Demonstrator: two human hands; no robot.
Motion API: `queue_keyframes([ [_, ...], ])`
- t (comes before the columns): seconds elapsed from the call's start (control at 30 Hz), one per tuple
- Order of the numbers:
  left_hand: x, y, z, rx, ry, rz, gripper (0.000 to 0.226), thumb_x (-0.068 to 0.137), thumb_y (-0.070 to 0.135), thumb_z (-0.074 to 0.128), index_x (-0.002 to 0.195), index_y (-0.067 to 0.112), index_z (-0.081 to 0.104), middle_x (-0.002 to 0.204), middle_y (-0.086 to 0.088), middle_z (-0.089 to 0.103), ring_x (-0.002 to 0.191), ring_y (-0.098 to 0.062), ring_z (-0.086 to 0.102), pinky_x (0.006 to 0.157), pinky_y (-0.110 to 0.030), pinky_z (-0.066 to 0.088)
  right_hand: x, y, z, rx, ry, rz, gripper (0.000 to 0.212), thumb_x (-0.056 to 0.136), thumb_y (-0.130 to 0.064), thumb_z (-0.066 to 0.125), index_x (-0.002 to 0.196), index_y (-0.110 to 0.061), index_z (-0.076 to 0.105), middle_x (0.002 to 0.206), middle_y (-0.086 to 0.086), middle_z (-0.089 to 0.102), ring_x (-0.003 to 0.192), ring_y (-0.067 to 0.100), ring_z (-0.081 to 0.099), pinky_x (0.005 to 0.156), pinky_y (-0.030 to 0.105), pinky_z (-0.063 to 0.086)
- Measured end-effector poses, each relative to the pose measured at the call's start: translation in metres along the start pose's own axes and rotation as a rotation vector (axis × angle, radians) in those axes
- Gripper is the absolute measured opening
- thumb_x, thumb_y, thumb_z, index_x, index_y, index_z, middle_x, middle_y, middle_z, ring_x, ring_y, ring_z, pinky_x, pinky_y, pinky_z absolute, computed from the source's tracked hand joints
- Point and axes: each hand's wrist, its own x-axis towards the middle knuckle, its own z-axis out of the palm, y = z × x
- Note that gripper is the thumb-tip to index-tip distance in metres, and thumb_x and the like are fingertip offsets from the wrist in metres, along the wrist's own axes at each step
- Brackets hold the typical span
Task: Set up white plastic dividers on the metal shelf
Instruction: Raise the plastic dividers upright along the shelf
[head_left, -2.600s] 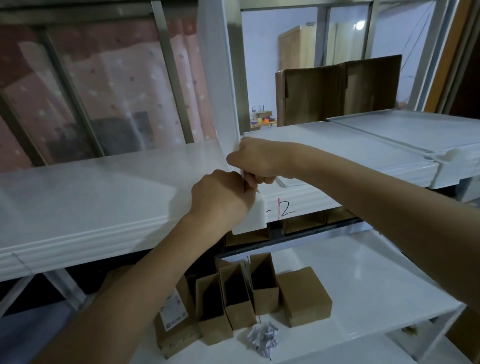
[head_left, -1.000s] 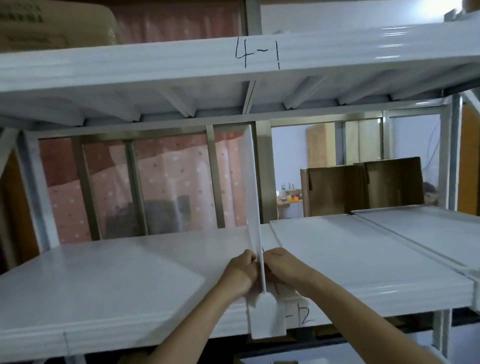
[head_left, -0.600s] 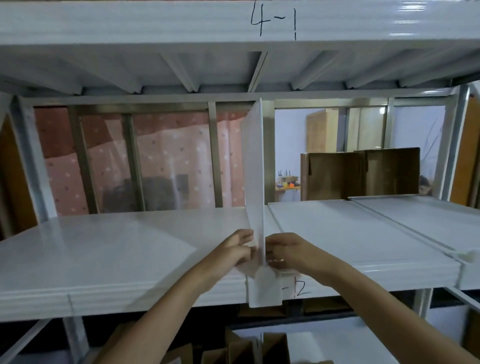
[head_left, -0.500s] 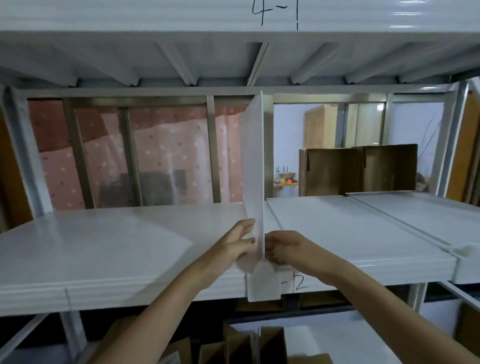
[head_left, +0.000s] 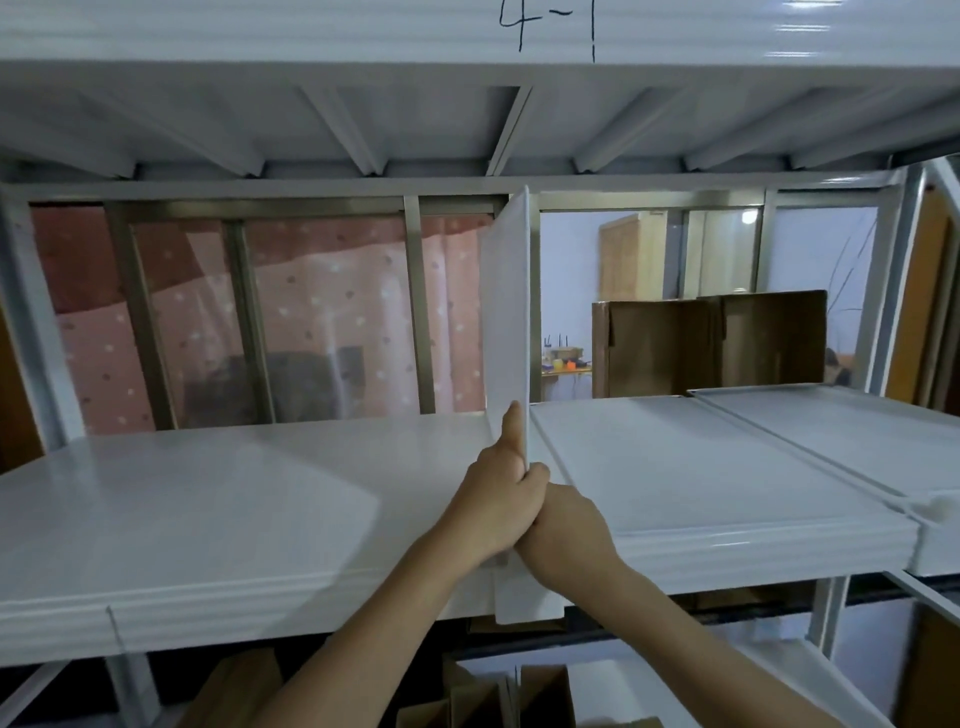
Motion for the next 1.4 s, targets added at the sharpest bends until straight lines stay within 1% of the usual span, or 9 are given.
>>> queue_keyframes([
  [0.27,-0.002,0.006,-0.007,0.009,-0.070,-0.041,0.048,0.097,0.017,0.036,0.141,0.000,0.026,0.062,-0.001,0.041,0.056,-0.011,0.041,0.060,-0.027,0.036,-0.004,-0.004,0.004,-0.027,0.053,0.079,0.038,0.095,-0.013,0.037,0.063,-0.026,0.023,0.062,-0.009,0.034,0.053,0.003,0.030,0.048,0.017,0.023],
  [0.43,-0.010,0.006,-0.003,-0.048,-0.051,-0.018,0.068,0.097,0.019,0.036,0.153,0.026,-0.002,0.064,0.001,0.045,0.059,-0.008,0.046,0.057,-0.023,0.037,-0.008,-0.003,0.003,-0.030,0.070,0.037,0.011,0.096,-0.012,0.039,0.090,-0.020,0.044,0.063,-0.010,0.031,0.054,0.003,0.028,0.050,0.018,0.026],
  [0.6,-0.010,0.005,-0.002,-0.049,-0.029,-0.021,0.069,0.097,0.022,0.036,0.153,0.031,-0.004,0.077,-0.004,0.057,0.072,-0.012,0.056,0.070,-0.026,0.046,-0.007,-0.001,0.002,-0.019,0.042,-0.016,0.016,0.095,-0.012,0.039,0.100,-0.014,0.055,0.069,-0.007,0.044,0.057,0.007,0.034,0.049,0.015,0.022],
  [0.77,-0.013,0.006,-0.003,-0.067,-0.040,-0.051,0.063,0.098,0.028,0.037,0.153,0.025,0.007,0.083,-0.003,0.065,0.080,-0.012,0.062,0.076,-0.028,0.050,-0.010,0.003,-0.013,0.127,-0.053,-0.072,0.029,0.092,-0.009,0.044,0.065,-0.020,0.039,0.064,-0.005,0.040,0.065,0.015,0.045,0.051,0.018,0.030],
  [0.87,-0.018,0.009,-0.003,-0.104,-0.057,-0.102,0.057,0.100,0.034,0.035,0.151,0.017,0.017,0.083,0.004,0.062,0.082,-0.006,0.059,0.076,-0.024,0.044,-0.014,0.011,-0.027,0.216,-0.105,-0.126,0.013,0.094,-0.020,0.052,0.091,-0.009,0.060,0.078,0.003,0.057,0.083,0.021,0.056,0.070,0.027,0.046],
  [0.97,-0.024,0.007,0.001,-0.101,-0.036,-0.139,0.055,0.100,0.036,0.034,0.150,0.017,0.020,0.102,0.002,0.061,0.099,-0.013,0.057,0.085,-0.028,0.044,-0.012,0.024,-0.031,0.228,-0.129,-0.151,0.037,0.090,-0.034,0.059,0.115,-0.007,0.060,0.105,0.008,0.066,0.097,0.022,0.063,0.087,0.036,0.054],
  [1.07,-0.032,0.005,0.011,-0.020,-0.006,-0.152,0.045,0.099,0.031,0.038,0.139,0.011,0.032,0.089,0.005,0.057,0.089,-0.011,0.057,0.075,-0.024,0.043,-0.010,0.038,-0.034,0.237,-0.134,-0.195,0.049,0.086,-0.037,0.065,0.124,-0.008,0.057,0.113,0.006,0.066,0.104,0.018,0.062,0.092,0.034,0.053],
  [1.23,-0.053,0.008,0.023,0.128,0.097,-0.155,0.013,0.098,0.026,0.044,0.092,0.015,0.043,0.074,0.003,0.046,0.066,-0.010,0.048,0.058,-0.023,0.035,-0.008,0.066,-0.052,0.278,-0.134,-0.262,0.051,0.088,-0.028,0.067,0.134,-0.012,0.051,0.125,0.002,0.062,0.111,0.010,0.059,0.091,0.017,0.047],
  [1.4,-0.085,0.029,0.032,0.761,0.366,-0.130,0.015,0.089,0.030,0.049,0.093,0.015,0.049,0.084,0.004,0.046,0.075,-0.012,0.042,0.064,-0.025,0.033,-0.001,0.115,-0.083,0.217,-0.018,-0.206,0.032,0.089,-0.020,0.066,0.119,-0.011,0.062,0.113,0.004,0.067,0.095,0.010,0.061,0.084,0.016,0.046],
])
